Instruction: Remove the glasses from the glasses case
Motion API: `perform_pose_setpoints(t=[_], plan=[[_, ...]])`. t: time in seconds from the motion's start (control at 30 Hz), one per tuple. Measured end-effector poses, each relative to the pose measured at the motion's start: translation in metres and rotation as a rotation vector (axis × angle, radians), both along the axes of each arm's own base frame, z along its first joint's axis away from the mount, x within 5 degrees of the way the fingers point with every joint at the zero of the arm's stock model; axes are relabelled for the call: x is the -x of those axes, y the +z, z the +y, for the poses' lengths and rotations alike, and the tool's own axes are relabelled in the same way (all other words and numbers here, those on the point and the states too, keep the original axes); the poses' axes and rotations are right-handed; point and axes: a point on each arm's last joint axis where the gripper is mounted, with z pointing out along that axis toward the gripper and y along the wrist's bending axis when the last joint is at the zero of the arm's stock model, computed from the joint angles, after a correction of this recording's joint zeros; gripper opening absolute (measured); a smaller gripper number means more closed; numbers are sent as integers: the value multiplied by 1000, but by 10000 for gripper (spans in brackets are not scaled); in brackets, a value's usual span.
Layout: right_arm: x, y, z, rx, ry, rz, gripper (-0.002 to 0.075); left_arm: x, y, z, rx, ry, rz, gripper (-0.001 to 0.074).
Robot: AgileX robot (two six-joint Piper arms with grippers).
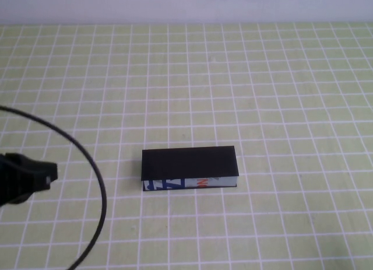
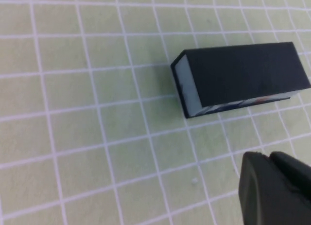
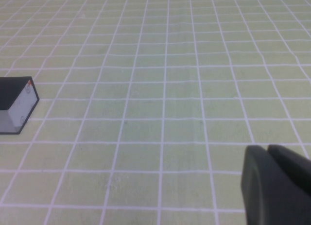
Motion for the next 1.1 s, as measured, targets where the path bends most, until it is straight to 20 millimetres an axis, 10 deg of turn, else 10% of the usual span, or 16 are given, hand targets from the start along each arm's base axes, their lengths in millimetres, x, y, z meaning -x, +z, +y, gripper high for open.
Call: perform_pose_setpoints(t=[0.7,1.1], plan=[[0,0,0,-2,0,0,-18,-191,-73,-79,-30,-280,80,-4],[0,0,0,-2,0,0,-18,-232,-136,-96,24,-332,239,-4]])
